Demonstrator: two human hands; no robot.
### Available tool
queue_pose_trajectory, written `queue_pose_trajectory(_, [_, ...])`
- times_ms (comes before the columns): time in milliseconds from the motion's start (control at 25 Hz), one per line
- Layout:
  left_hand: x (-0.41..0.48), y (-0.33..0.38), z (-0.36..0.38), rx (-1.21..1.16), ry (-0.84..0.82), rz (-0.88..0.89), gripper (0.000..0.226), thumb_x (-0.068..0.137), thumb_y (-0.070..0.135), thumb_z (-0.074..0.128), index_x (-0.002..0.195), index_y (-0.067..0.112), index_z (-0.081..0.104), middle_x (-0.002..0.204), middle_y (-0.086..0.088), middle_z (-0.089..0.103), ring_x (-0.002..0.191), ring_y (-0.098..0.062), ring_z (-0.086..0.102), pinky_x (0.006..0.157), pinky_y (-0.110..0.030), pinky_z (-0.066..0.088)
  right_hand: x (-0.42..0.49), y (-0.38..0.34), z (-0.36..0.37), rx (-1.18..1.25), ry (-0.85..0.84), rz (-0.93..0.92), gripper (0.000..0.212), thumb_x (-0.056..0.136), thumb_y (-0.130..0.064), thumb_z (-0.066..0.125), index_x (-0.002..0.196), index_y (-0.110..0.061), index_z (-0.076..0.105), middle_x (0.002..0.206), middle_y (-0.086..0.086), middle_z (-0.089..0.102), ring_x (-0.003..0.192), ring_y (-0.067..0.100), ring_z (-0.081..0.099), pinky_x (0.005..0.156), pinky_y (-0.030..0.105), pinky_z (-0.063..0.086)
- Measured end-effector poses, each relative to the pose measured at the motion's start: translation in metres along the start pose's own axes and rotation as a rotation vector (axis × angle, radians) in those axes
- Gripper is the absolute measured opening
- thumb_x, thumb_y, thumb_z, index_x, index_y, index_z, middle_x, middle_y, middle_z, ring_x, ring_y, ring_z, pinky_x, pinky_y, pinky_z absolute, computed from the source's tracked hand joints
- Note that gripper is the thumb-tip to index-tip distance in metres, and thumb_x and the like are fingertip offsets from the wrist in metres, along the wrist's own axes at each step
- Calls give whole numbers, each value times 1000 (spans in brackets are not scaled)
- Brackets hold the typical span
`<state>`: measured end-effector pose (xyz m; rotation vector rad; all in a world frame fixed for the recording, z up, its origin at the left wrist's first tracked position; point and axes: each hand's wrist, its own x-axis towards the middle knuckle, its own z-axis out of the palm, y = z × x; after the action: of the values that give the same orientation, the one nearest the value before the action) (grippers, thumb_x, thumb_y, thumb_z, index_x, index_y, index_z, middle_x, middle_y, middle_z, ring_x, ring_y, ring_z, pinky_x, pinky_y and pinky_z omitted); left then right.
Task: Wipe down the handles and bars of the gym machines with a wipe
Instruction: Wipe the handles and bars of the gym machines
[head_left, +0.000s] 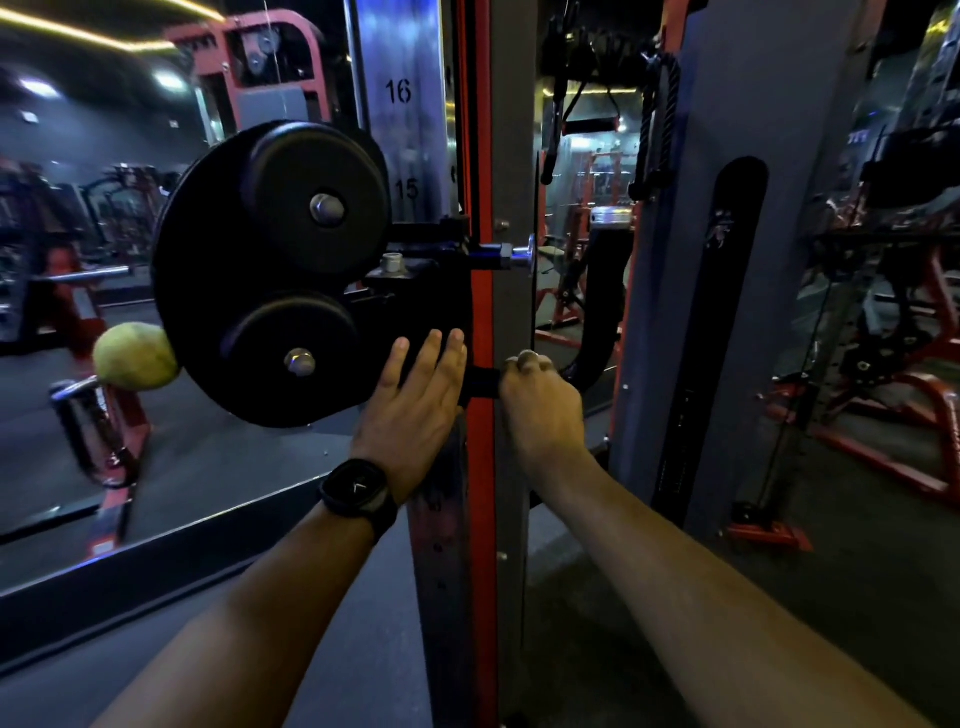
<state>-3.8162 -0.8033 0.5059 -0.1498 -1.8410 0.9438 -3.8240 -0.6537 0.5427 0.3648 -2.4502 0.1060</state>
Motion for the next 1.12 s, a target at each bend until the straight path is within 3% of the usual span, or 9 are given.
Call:
queue_pose_trajectory(240, [-2,0,1,15,-9,15,67,97,43,46,149,4,30,156,-14,30,143,-31,29,117,-54,-3,-1,20,16,94,65,-109,47,97,-8,43,143,-9,37,143,7,43,128,23,47,80,34,52])
queue_pose_trajectory(400, [-2,1,3,-16,2,5,71,96,40,51,150,2,25,156,-14,30,143,-31,30,118,-54,-1,-6,7,28,279,199,-150,51,81,-10,69,131,-8,58,132,9,58,113,22,61,73,31,56])
queue_pose_trajectory(480, [-2,1,5,5,15,-1,69,97,43,48,149,2,28,156,-14,32,142,-30,33,117,-55,-2,-22,12,32,721,262,51,31,88,-27,65,119,-27,67,122,0,65,109,17,62,83,33,54])
queue_pose_trajectory(560, [-1,2,4,16,23,0,67,96,44,47,148,4,32,155,-13,35,140,-29,36,117,-55,-1,-43,3,35,1230,251,383,13,93,-34,59,98,-28,70,101,-5,67,97,14,62,84,27,50])
queue_pose_trajectory(640, [-1,1,3,20,22,7,65,96,44,47,147,5,36,154,-13,36,140,-29,37,117,-55,1,-45,-15,46,1429,391,766,6,89,-19,68,90,-13,67,86,-2,66,81,14,62,76,26,51])
queue_pose_trajectory(760, [-1,-1,3,29,21,23,64,94,44,46,146,7,39,154,-13,37,139,-29,37,116,-55,2,-21,-41,46,1948,360,1220,8,86,0,66,90,-4,62,75,7,65,74,22,63,78,35,53])
queue_pose_trajectory(880, [-1,-1,3,30,24,19,64,93,44,49,145,7,41,153,-12,38,139,-28,38,116,-54,3,-11,-52,47,2251,244,1241,19,90,5,56,76,-8,57,65,8,57,61,20,56,69,35,51])
queue_pose_trajectory(1000, [-1,0,1,15,27,10,65,92,43,52,145,7,40,153,-12,39,139,-28,38,116,-54,3,-11,-48,50,2387,95,1120,37,90,8,45,59,-12,39,49,1,34,41,12,33,43,22,34])
queue_pose_trajectory(1120, [0,1,1,23,12,5,65,93,42,51,146,6,38,153,-12,37,140,-29,37,116,-54,1,-9,-31,44,2292,53,1140,38,92,11,41,63,-14,41,55,-3,42,48,6,43,49,20,45])
